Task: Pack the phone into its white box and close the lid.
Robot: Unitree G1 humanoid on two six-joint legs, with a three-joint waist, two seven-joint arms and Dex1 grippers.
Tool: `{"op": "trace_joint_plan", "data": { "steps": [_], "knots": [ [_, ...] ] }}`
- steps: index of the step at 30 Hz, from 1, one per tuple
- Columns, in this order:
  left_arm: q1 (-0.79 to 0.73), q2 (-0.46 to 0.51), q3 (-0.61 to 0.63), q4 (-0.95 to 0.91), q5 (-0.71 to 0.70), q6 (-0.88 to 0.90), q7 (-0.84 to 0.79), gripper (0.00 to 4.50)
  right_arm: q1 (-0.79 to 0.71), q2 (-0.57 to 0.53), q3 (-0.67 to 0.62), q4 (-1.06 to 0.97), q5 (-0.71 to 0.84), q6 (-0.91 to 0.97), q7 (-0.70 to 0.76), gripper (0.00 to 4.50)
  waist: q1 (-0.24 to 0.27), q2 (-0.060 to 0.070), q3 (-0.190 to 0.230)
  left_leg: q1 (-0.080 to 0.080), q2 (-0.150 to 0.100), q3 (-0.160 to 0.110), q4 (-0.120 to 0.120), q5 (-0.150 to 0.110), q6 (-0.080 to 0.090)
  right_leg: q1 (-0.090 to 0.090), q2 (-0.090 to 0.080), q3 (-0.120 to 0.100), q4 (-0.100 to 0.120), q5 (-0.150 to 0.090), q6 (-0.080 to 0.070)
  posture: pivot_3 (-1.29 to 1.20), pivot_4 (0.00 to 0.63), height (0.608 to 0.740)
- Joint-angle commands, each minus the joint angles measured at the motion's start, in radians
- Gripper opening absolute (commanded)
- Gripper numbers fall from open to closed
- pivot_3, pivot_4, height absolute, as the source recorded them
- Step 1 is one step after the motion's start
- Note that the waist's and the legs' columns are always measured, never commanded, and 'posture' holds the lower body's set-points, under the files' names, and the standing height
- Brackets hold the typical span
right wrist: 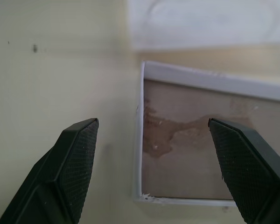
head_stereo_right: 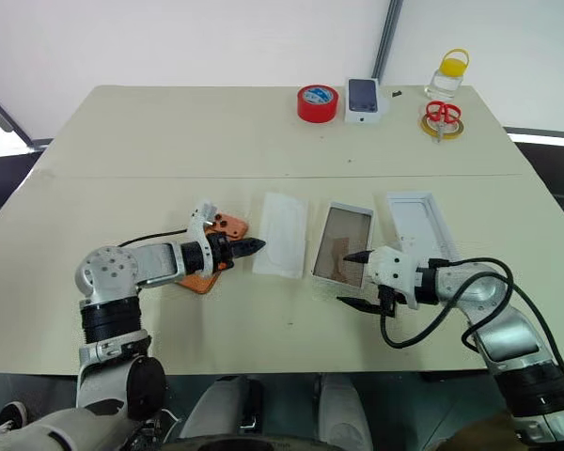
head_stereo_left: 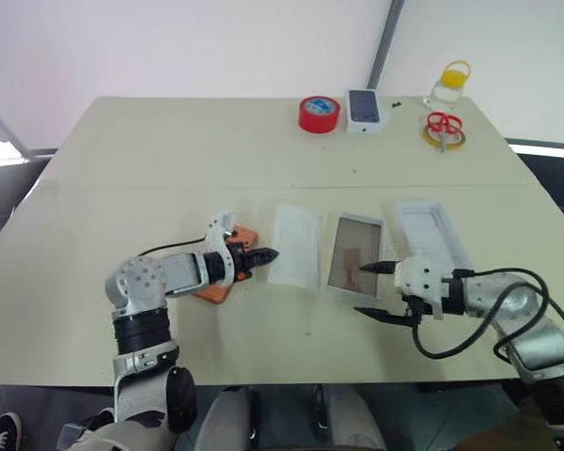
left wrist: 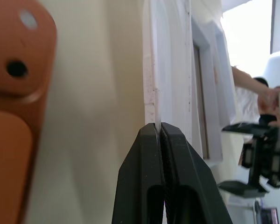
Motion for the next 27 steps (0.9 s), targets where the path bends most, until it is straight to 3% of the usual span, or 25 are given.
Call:
{"op": "trace_joint_plan", "data": {
  "steps": [1,3,7,8,15,23,26,27],
  "knots": [
    [-0.046,0.005,0.03,-0.039,-0.03,-0.027,-0.005,0.0,-0.034,-0.002,0.033,0.0,-0.007,0.062,0.018,3.41,0.001,0.0,0.0,0.0,0.0,0.0,0.0,0.0,0.0,0.0,0.0,0.0,0.0,0.0,0.0,0.0,0.15,0.74],
    [-0.044,0.011,0.017,-0.059,-0.018,-0.072,-0.011,0.0,-0.042,0.006,0.047,0.005,-0.017,0.063,0.019,2.59,0.0,0.0,0.0,0.0,0.0,0.0,0.0,0.0,0.0,0.0,0.0,0.0,0.0,0.0,0.0,0.0,0.15,0.74],
    [-0.042,0.009,0.009,-0.07,-0.021,-0.131,-0.014,0.0,-0.064,0.02,0.067,0.02,-0.028,0.048,0.019,0.37,0.0,0.0,0.0,-0.001,0.0,0.0,0.0,0.0,0.0,0.0,0.0,0.0,-0.001,0.0,0.0,0.0,0.15,0.74],
    [-0.048,-0.001,0.026,-0.06,-0.035,-0.124,-0.003,0.0,-0.072,0.025,0.068,0.019,-0.025,0.05,0.02,0.02,0.001,0.0,0.0,-0.001,0.0,0.0,0.0,0.0,-0.001,0.0,0.0,0.0,-0.001,0.0,0.0,0.0,0.15,0.74],
    [-0.05,-0.044,0.045,-0.069,-0.095,-0.081,0.013,0.0,-0.124,0.078,0.135,0.027,-0.064,-0.007,0.026,0.02,-0.001,-0.001,0.0,-0.001,0.0,0.0,0.0,0.0,-0.001,0.0,0.0,0.0,-0.001,0.0,0.0,0.0,0.15,0.74],
    [-0.019,-0.039,-0.014,-0.094,-0.095,-0.086,0.011,0.0,-0.197,0.143,0.149,0.077,-0.051,-0.009,0.028,0.02,0.0,0.0,0.0,-0.001,0.0,0.0,0.0,0.001,-0.001,0.0,0.0,0.0,-0.001,0.0,0.0,0.0,0.15,0.74],
    [-0.008,-0.039,-0.025,-0.105,-0.092,-0.095,0.009,0.0,-0.178,0.135,0.12,0.037,0.047,0.033,0.091,0.88,0.0,0.0,0.0,-0.001,0.0,0.0,0.0,0.001,-0.001,0.0,0.0,0.0,-0.001,0.0,0.0,0.0,0.15,0.74],
    [0.003,-0.033,-0.043,-0.116,-0.082,-0.104,0.004,0.0,-0.17,0.136,0.109,0.031,0.039,0.012,0.073,1.39,0.0,0.0,0.0,-0.001,0.0,0.0,0.0,0.001,-0.001,0.0,0.0,0.0,-0.001,0.0,0.0,0.0,0.15,0.74]
  ]
}}
